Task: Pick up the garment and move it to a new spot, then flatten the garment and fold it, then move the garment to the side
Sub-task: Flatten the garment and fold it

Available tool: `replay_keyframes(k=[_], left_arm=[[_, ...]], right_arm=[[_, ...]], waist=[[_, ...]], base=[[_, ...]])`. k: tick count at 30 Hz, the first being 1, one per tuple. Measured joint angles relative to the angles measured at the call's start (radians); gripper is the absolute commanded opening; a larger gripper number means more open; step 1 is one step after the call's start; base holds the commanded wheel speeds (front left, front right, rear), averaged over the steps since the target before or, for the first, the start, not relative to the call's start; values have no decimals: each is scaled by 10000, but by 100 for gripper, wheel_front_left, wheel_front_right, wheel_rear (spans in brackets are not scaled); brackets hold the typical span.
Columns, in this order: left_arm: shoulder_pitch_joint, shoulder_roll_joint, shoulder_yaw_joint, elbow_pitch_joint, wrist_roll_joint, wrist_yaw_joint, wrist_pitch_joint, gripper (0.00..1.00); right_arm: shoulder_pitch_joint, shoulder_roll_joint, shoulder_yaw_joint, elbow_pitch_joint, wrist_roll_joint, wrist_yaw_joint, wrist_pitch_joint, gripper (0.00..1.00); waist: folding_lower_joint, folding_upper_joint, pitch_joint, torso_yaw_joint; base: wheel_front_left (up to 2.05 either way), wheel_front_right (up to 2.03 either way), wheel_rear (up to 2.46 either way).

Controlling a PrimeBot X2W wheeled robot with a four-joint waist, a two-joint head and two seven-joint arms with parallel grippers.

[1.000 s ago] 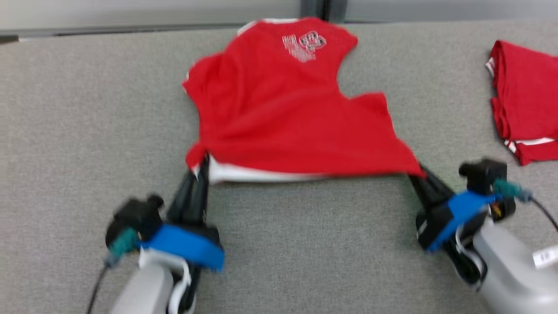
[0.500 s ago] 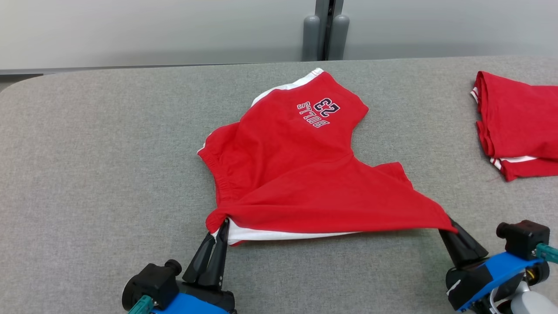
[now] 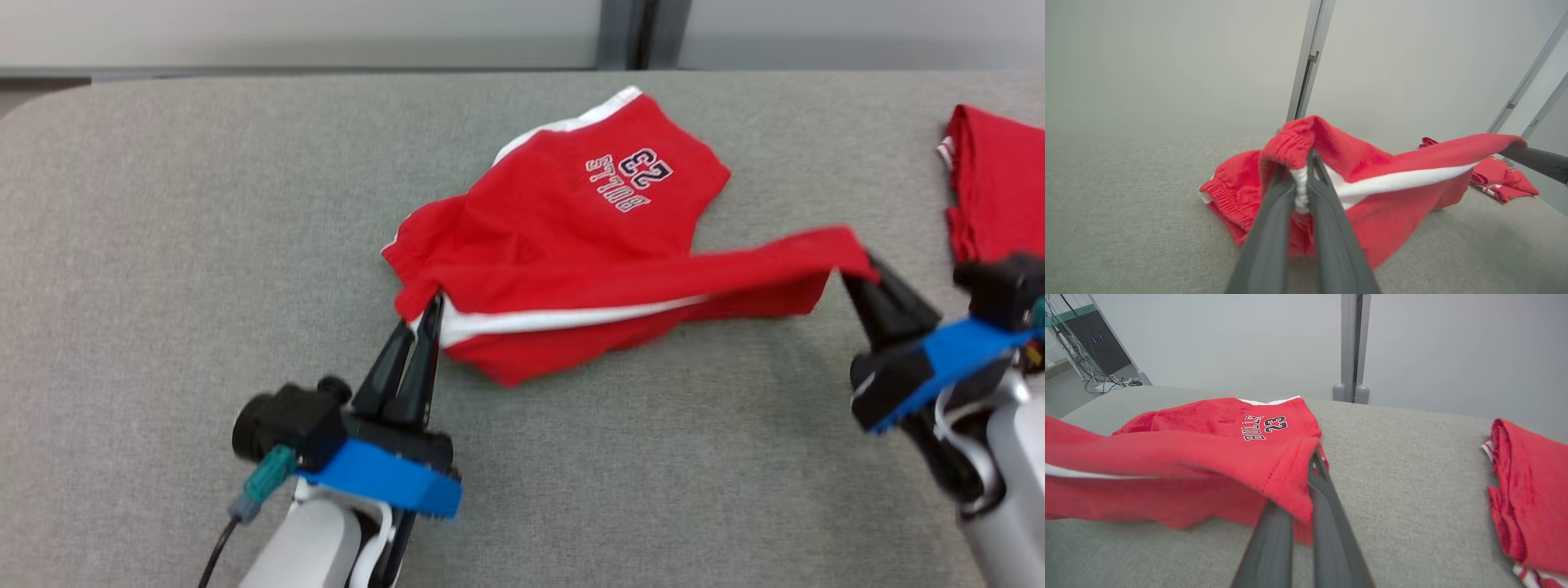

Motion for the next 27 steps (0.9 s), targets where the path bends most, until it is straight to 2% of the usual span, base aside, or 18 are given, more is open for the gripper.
replay_keyframes(k=[9, 13, 21, 27], left_arm=[[-2191, -546, 408, 892, 69, -211, 0, 0], [-3100, -809, 754, 1434, 119, -265, 0, 0], [-3626, -1018, 828, 1889, 203, -355, 0, 0], [-3625, -1039, 516, 1808, -88, -339, 0, 0]], right_arm=[[-2907, -270, 167, 1221, -132, 0, 383, 0], [-4661, -343, 669, 2399, -176, 0, 564, 0], [-6867, -113, 1605, 4690, -236, 0, 504, 0], [-7806, 146, 2205, 6238, -316, 0, 107, 0]], waist=[[1, 0, 1234, 485], [1, 0, 1997, 813], [2, 0, 2781, 1400], [1, 0, 2964, 1655]], base=[[0, 0, 0], [0, 0, 0], [0, 0, 0], [0, 0, 0]])
